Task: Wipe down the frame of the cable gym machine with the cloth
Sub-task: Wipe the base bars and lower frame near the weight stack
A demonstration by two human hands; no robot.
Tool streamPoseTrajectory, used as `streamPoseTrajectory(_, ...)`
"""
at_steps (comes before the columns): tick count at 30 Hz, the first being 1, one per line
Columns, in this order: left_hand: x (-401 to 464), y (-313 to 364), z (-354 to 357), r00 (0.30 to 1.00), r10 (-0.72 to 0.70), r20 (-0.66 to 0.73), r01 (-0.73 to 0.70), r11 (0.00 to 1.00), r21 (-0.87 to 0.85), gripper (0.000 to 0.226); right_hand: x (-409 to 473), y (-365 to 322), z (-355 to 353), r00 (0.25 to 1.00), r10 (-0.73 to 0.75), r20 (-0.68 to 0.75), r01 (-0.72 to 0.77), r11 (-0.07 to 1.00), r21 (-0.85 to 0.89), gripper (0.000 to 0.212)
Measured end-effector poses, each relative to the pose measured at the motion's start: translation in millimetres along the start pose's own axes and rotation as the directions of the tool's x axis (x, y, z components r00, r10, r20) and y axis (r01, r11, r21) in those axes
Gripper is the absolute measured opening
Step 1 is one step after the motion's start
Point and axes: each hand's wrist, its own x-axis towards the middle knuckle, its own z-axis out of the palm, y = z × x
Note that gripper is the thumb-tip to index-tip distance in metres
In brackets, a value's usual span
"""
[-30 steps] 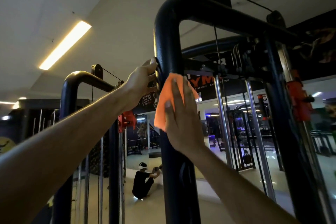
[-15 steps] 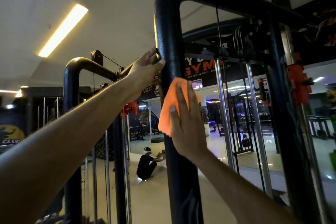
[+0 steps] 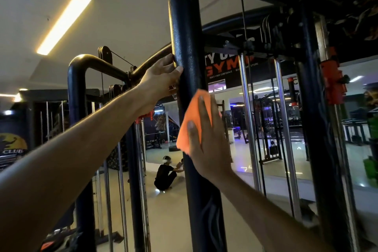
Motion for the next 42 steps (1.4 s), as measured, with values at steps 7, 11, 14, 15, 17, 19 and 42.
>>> streamPoseTrajectory(7, -15, -15, 3, 1.000, -0.002, 0.022, 0.002, 1.000, 0.000, 0.064, 59, 1, -6, 1.000, 0.018, 0.015, -0.018, 1.000, -0.001, 0.067)
streamPoseTrajectory(11, -18, -25, 1, 0.999, 0.006, 0.037, -0.005, 1.000, -0.020, 0.065, 44, -6, -1, 1.000, -0.019, -0.021, 0.017, 0.997, -0.075, 0.066)
streamPoseTrajectory(14, -25, -34, 1, 0.998, 0.005, 0.070, -0.003, 1.000, -0.015, 0.064, -32, 0, 6, 1.000, -0.008, -0.009, 0.007, 0.994, -0.109, 0.064)
streamPoseTrajectory(15, -27, -35, 0, 0.997, 0.004, 0.077, -0.003, 1.000, -0.012, 0.065, -55, 3, 7, 1.000, -0.001, 0.004, 0.001, 0.994, -0.108, 0.065)
streamPoseTrajectory(17, -31, -35, 0, 0.996, 0.007, 0.085, -0.007, 1.000, -0.001, 0.067, -74, 5, 6, 1.000, 0.022, 0.022, -0.020, 0.996, -0.089, 0.066)
streamPoseTrajectory(19, -31, -34, 1, 0.997, 0.000, 0.083, -0.001, 1.000, 0.005, 0.064, -47, 3, 2, 0.999, 0.047, 0.019, -0.046, 0.997, -0.060, 0.067)
streamPoseTrajectory(42, -56, -65, 10, 0.995, -0.051, 0.083, 0.055, 0.998, -0.044, 0.068, -32, 4, 7, 1.000, -0.002, -0.029, -0.002, 0.994, -0.113, 0.064)
